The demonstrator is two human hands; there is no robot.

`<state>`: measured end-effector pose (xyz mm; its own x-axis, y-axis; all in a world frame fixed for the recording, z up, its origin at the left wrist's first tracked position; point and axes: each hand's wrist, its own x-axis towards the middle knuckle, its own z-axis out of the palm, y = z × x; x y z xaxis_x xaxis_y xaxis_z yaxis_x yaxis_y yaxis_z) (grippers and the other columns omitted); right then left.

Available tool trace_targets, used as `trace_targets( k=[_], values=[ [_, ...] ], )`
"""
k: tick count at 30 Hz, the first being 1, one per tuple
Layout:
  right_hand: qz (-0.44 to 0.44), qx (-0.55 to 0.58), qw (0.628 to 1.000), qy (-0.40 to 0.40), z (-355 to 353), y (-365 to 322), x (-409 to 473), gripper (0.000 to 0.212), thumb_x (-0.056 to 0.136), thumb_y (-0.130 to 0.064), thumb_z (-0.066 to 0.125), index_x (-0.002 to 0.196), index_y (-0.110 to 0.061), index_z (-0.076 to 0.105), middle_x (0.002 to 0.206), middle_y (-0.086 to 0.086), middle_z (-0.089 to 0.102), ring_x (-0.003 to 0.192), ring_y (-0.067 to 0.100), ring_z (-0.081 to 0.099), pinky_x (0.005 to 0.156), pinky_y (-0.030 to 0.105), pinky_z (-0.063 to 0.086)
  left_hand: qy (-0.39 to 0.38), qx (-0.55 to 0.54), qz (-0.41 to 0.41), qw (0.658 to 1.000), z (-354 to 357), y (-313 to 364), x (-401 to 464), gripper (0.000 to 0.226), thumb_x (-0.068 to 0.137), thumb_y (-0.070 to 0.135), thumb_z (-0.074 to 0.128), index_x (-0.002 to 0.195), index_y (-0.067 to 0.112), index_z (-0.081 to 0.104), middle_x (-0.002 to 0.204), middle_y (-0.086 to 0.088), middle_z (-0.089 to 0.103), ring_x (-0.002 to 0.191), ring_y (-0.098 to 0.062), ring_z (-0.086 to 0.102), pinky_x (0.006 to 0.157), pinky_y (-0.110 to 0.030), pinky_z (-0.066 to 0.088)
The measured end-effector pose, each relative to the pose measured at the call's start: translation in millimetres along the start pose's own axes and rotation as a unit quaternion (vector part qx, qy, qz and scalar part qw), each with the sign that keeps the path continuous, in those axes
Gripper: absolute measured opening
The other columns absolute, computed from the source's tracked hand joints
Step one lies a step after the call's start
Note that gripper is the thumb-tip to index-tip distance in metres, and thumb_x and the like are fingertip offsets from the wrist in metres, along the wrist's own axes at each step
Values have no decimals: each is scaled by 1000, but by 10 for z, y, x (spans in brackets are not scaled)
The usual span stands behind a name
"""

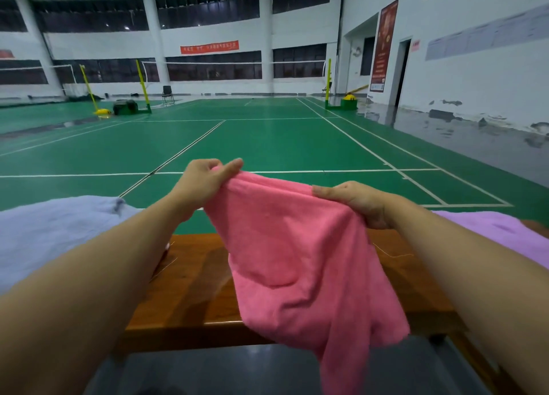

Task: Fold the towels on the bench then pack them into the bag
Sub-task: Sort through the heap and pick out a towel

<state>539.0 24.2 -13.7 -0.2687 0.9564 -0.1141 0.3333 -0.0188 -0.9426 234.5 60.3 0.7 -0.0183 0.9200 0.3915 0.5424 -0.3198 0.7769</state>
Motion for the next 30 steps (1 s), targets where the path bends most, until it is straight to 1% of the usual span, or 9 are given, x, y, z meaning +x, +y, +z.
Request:
trace_targets(
  k=[2, 4, 9, 12, 16, 20, 23, 26, 30],
  values=[
    [-12, -16, 999, 36, -108, 26, -35, 40, 81, -53, 74, 80, -14, 74, 78, 8, 73, 62, 17, 65, 58, 26, 53, 58, 26, -1, 998, -212, -118, 17, 55, 89, 56, 68, 58, 21, 39, 57, 3, 36, 55, -14, 31, 50, -32, 24],
    [-25, -36, 996, 74, -210, 34, -58, 41, 77, -56, 75, 75, -15, 72, 73, 8, 71, 59, 17, 64, 56, 26, 52, 67, 53, 1, 996, -406, -255, 17, 55, 89, 57, 68, 59, 19, 41, 57, 2, 37, 56, -16, 33, 52, -32, 25],
    [-73, -133, 967, 205, -433, 47, 56, 53, 76, -67, 75, 74, -15, 65, 74, 2, 69, 68, 18, 63, 65, 34, 49, -80, 88, 16, 993, -484, -422, -65, 54, 81, 65, 61, 61, 18, 45, 50, 10, 38, 47, -7, 35, 49, -27, 31],
    [-90, -223, 936, 257, -530, 38, 112, 53, 80, -68, 69, 82, -15, 60, 83, 1, 64, 76, 18, 60, 66, 33, 46, -127, 108, 3, 986, -525, -500, -88, 57, 77, 66, 65, 56, 17, 45, 48, 9, 36, 44, -7, 35, 44, -20, 33],
    [-76, -317, 911, 254, -682, 46, 35, 61, 79, -65, 70, 77, -4, 61, 71, 7, 59, 66, 23, 54, 59, 34, 38, -121, 142, 3, 982, -706, -656, -82, 70, 64, 89, 59, 52, 20, 52, 50, 9, 36, 49, -12, 33, 55, -29, 27],
    [-48, -357, 907, 217, -722, 7, -41, 93, 56, -86, 65, 79, 4, 61, 70, 9, 55, 64, 22, 49, 59, 34, 37, -107, 134, -19, 985, -734, -672, -76, 71, 60, 90, 59, 58, 19, 56, 50, 11, 43, 51, -12, 40, 57, -28, 35],
    [-60, -352, 913, 199, -707, -59, -76, 109, 53, -103, 45, 79, 2, 62, 72, 8, 55, 65, 21, 51, 61, 33, 40, -112, 137, -61, 982, -720, -626, -78, 69, 72, 79, 63, 67, 11, 56, 58, -1, 43, 52, -18, 43, 49, -28, 39],
    [-69, -316, 920, 222, -730, -100, -83, 85, 76, -85, 47, 79, -2, 63, 75, 9, 59, 68, 22, 55, 64, 33, 43, -99, 75, -102, 987, -732, -565, -126, 73, 77, 66, 70, 87, -6, 62, 68, -5, 50, 58, -16, 53, 44, -27, 45],
    [-75, -311, 911, 261, -839, -110, -55, 56, 91, -65, 55, 82, -9, 59, 82, 8, 59, 72, 20, 53, 67, 32, 41, -106, -2, -95, 990, -820, -407, -164, 90, 39, 87, 77, 81, 8, 66, 60, 3, 58, 56, -11, 63, 48, -28, 49]
  ],
)
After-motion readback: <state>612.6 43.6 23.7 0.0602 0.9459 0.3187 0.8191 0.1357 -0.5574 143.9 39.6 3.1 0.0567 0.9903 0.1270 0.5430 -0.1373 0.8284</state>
